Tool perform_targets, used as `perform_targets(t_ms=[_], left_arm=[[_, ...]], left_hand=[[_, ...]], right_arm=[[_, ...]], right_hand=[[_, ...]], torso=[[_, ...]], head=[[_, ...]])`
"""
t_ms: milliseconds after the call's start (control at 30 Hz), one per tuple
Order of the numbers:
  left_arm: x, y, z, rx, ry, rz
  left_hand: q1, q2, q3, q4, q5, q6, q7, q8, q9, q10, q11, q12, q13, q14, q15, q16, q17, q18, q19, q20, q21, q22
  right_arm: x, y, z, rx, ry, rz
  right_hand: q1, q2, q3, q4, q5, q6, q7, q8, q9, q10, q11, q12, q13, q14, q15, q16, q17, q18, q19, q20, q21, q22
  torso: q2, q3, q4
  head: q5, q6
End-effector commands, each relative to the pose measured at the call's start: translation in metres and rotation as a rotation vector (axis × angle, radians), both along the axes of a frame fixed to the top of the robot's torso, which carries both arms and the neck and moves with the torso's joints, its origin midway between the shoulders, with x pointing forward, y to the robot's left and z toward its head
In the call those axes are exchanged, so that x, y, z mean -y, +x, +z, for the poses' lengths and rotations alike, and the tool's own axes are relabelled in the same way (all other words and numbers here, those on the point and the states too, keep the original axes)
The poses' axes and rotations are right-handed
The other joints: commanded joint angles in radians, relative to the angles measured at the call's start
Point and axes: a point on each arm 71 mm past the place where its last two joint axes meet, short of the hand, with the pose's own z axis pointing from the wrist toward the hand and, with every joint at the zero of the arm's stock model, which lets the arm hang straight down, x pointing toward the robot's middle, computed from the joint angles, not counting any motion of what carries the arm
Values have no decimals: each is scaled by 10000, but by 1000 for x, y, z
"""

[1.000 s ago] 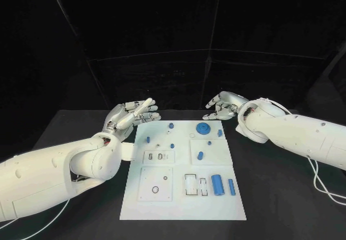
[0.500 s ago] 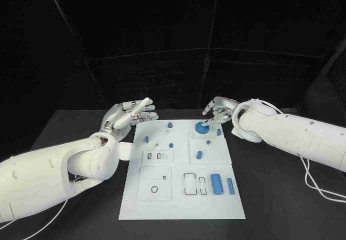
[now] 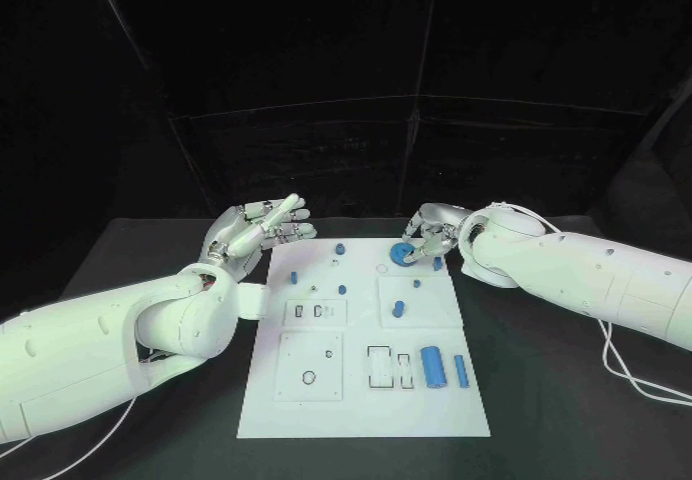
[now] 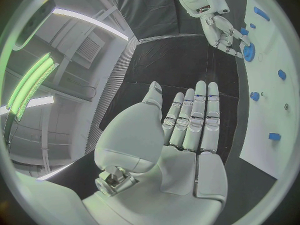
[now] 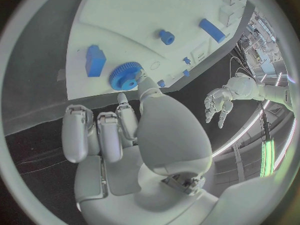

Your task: Assemble the parts on the task board

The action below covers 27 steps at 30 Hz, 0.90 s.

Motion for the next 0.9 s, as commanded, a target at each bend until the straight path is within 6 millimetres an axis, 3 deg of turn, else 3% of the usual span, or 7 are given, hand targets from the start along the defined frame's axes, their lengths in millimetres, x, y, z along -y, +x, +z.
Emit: perform_targets(t_ms=[33,400,733,900], left_arm=[[1,0,2,107,-50,-131],[1,1,1,103,-36,-106],[0,1,1,92,-29,-100],[0,1,1,83,-25,-98]], left_hand=[[114,16,11,-62,53,84,16,-58,0,64,-16,-16,-1,78,22,-33,9,141,71,13,-7,-13],[114,16,11,-62,53,84,16,-58,0,64,-16,-16,-1,78,22,-33,9,141,71,13,-7,-13],[121,14,14,-79,53,89,15,-64,0,65,-18,-23,-2,85,20,-41,11,141,78,11,-13,-18],[121,14,14,-79,53,89,15,-64,0,65,-18,-23,-2,85,20,-41,11,141,78,11,-13,-18]], right_arm=[[-1,0,-1,-82,-369,218],[-2,-1,-2,-125,-391,310],[-3,1,-1,202,-453,179],[-5,1,0,461,-650,23]], right_hand=[[107,44,58,-24,43,96,17,68,15,100,-10,64,30,840,3,35,1583,-160,81,-16,38,588],[139,157,158,-116,94,288,-14,170,25,141,-35,132,129,841,-17,42,1604,-163,86,-33,51,612],[115,447,401,-235,-162,734,-53,301,31,246,-81,225,284,847,-59,53,1640,-173,109,-74,75,667],[-15,474,418,-212,-227,858,-55,316,23,291,-79,260,338,851,-59,59,1658,-187,154,-76,101,733]], torso=[[-5,0,-8],[-5,-1,4],[-2,0,7],[-2,0,18]], head=[[-15,-1],[4,-24],[15,-52],[23,-54]])
